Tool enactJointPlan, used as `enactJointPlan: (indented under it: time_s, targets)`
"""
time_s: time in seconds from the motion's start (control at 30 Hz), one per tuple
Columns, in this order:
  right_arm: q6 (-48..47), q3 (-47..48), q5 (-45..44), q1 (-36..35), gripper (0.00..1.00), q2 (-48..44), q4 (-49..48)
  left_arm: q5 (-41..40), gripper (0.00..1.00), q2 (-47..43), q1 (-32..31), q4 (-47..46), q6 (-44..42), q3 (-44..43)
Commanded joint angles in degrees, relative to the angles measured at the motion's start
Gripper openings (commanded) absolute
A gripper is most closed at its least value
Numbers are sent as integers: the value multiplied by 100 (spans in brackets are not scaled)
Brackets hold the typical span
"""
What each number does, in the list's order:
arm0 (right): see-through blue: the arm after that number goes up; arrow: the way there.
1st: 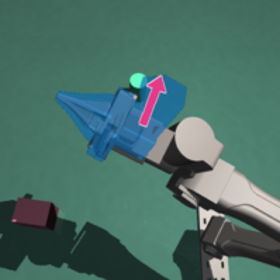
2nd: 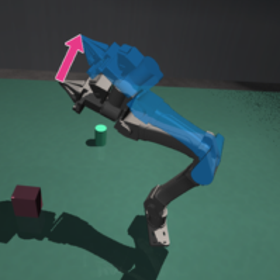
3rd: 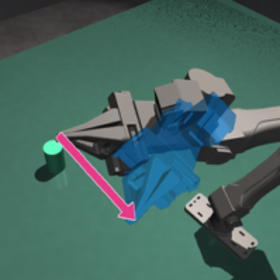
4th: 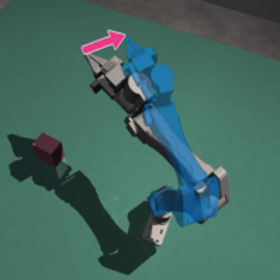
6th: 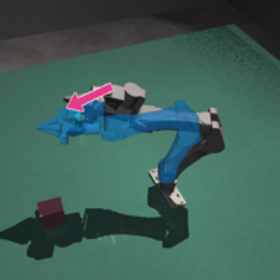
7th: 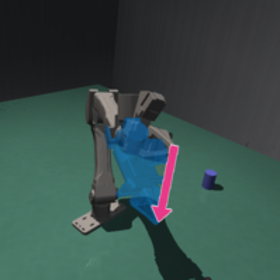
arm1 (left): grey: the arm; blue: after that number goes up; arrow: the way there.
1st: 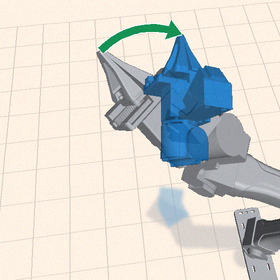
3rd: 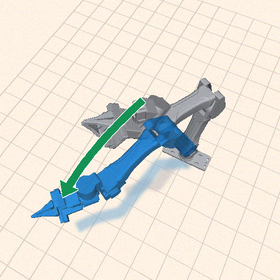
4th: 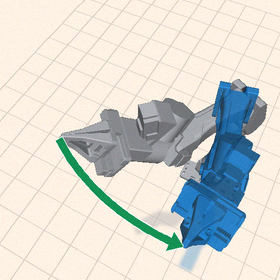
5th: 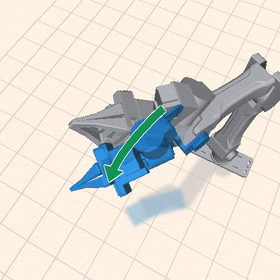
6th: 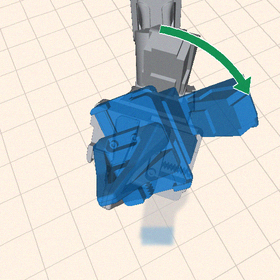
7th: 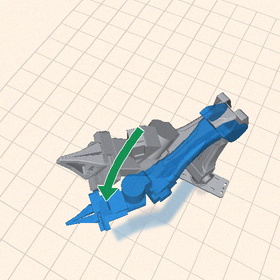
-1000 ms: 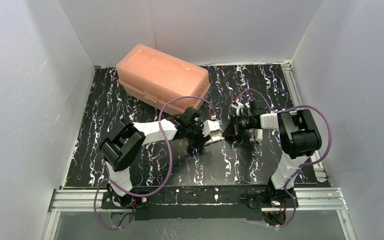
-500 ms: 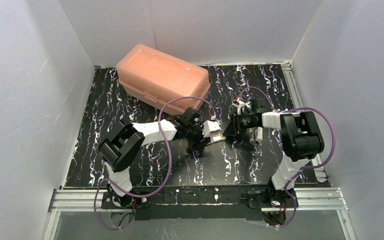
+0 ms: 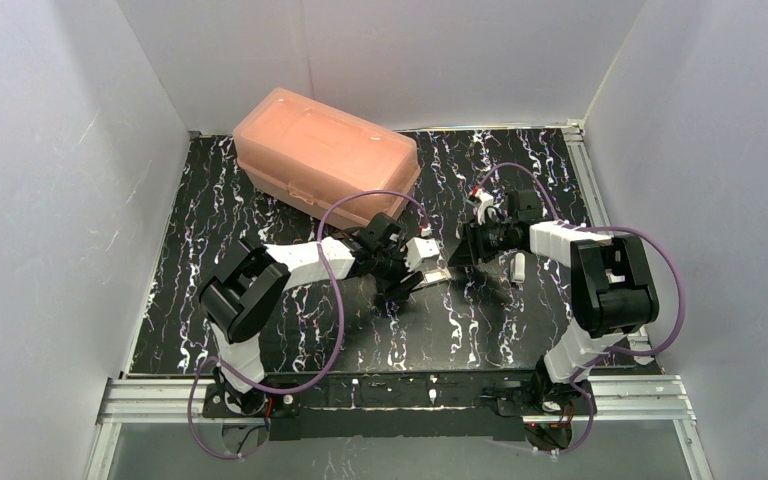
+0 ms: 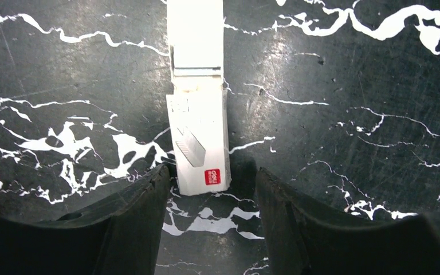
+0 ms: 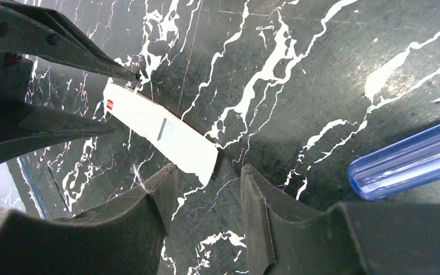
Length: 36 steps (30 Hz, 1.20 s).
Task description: Load the staples into the stapler
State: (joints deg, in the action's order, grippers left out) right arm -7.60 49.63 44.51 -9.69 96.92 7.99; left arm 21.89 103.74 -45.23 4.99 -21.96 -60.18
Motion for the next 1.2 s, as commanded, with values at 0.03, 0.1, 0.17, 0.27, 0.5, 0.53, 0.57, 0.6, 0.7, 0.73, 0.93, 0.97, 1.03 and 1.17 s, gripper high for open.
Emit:
enactJointPlan:
  time_s: [0.03,0.1,0.17,0.27,0.5,0.53,0.57,0.6,0.7,0.73,0.93,0.97,1.03,1.17]
  targets:
    - [-220,114,-48,30,53,-297,101,118,51,359,10,241,152,-263]
    - [-226,85,-64,28,53,-276,105,121,48,411,8,242,165,-291]
    - [-229,63,-81,4,54,-235,89,144,46,423,6,242,174,-277]
    - [-213,55,-167,-91,56,-152,30,150,42,411,6,262,155,-234]
    - [-362,191,-325,-149,56,-138,171,71,31,216,6,482,67,-98]
    - [-422,227,-378,-149,56,-208,253,48,31,169,9,510,56,-70]
    - [-490,264,-446,-149,57,-294,365,25,31,122,6,537,48,-46]
    - [-570,312,-540,-148,57,-393,501,16,31,73,7,572,36,-12]
    - [-729,387,-978,-138,60,-808,872,-65,38,-86,6,621,29,72]
    - [-765,396,-1179,-139,61,-973,990,-91,43,-136,6,633,44,88]
    - [-837,485,-2728,-134,69,-1861,1565,-112,60,-456,6,699,161,53]
    - [-835,506,-2946,-132,72,-1929,1648,-100,67,-507,7,724,183,24]
    - [-789,537,-3436,-129,77,-2007,1816,-84,75,-622,6,763,208,-13]
    - [-709,527,-4302,-108,79,-1899,2029,-64,81,-856,12,848,205,-75]
